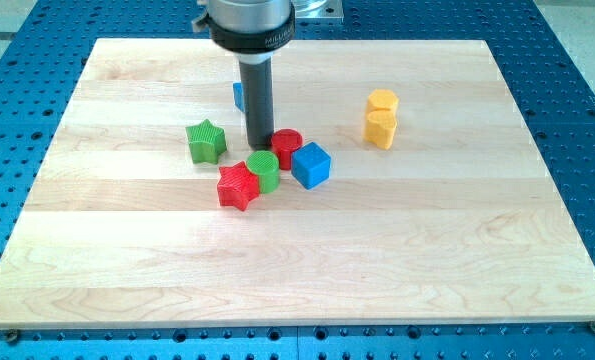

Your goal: Slide the red circle between the green blocks

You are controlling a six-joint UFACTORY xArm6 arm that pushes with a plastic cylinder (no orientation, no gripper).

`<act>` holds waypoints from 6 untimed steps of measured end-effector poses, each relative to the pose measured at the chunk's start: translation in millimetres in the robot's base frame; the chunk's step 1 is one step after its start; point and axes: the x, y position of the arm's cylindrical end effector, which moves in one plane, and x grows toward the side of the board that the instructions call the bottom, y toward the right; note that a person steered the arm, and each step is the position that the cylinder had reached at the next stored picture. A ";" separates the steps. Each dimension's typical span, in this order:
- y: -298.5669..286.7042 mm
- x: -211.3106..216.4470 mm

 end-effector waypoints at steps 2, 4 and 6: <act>54.2 36.4; -6.4 39.1; -60.6 43.5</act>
